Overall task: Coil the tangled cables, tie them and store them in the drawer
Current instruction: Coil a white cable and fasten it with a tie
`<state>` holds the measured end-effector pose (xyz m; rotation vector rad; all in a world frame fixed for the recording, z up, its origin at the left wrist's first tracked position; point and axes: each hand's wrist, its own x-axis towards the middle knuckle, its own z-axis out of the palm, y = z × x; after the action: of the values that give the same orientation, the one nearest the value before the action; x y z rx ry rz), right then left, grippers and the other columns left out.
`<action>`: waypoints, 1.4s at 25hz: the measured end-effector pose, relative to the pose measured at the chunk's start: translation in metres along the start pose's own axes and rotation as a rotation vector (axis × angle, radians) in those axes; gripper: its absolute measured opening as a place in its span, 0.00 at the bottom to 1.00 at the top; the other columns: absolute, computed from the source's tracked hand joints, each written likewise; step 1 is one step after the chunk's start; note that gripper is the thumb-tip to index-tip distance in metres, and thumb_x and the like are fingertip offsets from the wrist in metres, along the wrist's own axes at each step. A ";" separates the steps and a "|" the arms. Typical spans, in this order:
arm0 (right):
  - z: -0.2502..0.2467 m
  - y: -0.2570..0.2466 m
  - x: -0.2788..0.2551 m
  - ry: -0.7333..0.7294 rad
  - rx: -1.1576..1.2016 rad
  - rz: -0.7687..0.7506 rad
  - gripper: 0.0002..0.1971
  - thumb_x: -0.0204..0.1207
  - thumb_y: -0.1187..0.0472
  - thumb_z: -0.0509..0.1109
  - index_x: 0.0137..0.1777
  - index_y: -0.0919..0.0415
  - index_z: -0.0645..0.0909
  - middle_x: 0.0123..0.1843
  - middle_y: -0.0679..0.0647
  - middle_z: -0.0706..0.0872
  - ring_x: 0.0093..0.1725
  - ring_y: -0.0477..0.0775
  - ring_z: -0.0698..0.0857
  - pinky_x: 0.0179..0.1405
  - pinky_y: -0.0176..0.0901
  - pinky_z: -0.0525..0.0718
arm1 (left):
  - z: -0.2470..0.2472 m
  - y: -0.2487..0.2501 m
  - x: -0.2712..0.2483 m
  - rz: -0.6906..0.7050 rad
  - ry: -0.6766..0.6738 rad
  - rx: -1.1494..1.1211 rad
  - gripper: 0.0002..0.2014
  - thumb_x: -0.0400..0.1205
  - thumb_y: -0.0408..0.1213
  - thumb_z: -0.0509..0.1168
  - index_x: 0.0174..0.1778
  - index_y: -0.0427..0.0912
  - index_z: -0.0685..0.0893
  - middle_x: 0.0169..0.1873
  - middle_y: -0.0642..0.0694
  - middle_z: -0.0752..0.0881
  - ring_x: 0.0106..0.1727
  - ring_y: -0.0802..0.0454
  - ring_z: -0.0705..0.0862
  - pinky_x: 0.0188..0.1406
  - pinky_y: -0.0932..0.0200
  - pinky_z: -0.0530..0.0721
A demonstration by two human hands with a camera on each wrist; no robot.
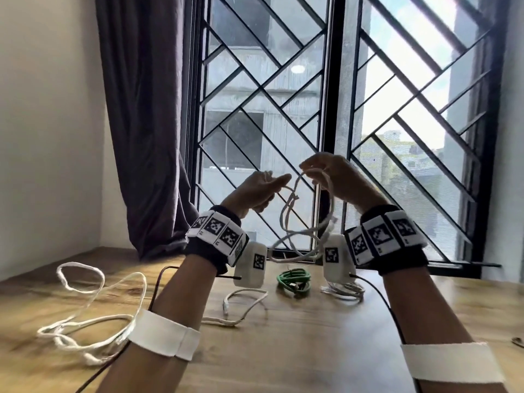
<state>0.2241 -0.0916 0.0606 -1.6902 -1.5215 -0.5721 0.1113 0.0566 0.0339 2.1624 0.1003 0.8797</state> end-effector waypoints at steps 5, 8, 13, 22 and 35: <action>0.002 -0.041 0.003 0.274 0.187 0.009 0.22 0.69 0.76 0.56 0.44 0.48 0.82 0.36 0.44 0.83 0.34 0.43 0.82 0.35 0.37 0.79 | 0.001 -0.015 0.008 -0.092 0.221 0.103 0.21 0.82 0.53 0.62 0.35 0.39 0.69 0.22 0.47 0.65 0.18 0.53 0.64 0.19 0.62 0.62; 0.011 -0.052 0.002 0.294 0.207 -0.010 0.17 0.72 0.73 0.59 0.47 0.51 0.82 0.37 0.45 0.84 0.35 0.44 0.84 0.39 0.40 0.82 | 0.000 -0.020 0.010 -0.157 0.172 0.057 0.21 0.81 0.53 0.63 0.35 0.40 0.68 0.23 0.47 0.65 0.20 0.53 0.63 0.19 0.64 0.62; 0.059 -0.031 0.000 0.091 -0.059 0.038 0.16 0.72 0.75 0.63 0.59 0.66 0.71 0.50 0.54 0.73 0.48 0.50 0.74 0.50 0.44 0.78 | -0.005 -0.010 0.004 -0.212 -0.027 -0.408 0.18 0.84 0.49 0.60 0.32 0.46 0.67 0.24 0.51 0.63 0.16 0.60 0.60 0.13 0.69 0.59; 0.046 0.006 -0.006 0.201 0.499 0.128 0.08 0.72 0.67 0.74 0.41 0.55 0.78 0.26 0.54 0.74 0.18 0.38 0.67 0.17 0.28 0.64 | -0.020 -0.006 -0.003 -0.228 -0.330 -0.761 0.22 0.84 0.46 0.60 0.27 0.49 0.59 0.14 0.57 0.60 0.11 0.64 0.58 0.06 0.73 0.56; 0.057 0.005 -0.004 0.318 0.171 -0.117 0.08 0.76 0.54 0.71 0.52 0.55 0.82 0.28 0.41 0.80 0.26 0.44 0.77 0.30 0.32 0.72 | -0.040 -0.011 0.009 -0.166 -0.115 -1.454 0.27 0.87 0.41 0.50 0.19 0.42 0.73 0.10 0.52 0.67 0.09 0.58 0.65 0.08 0.70 0.66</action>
<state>0.2184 -0.0495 0.0221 -1.3177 -1.4001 -0.7136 0.0953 0.0929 0.0495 0.8069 -0.3253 0.4349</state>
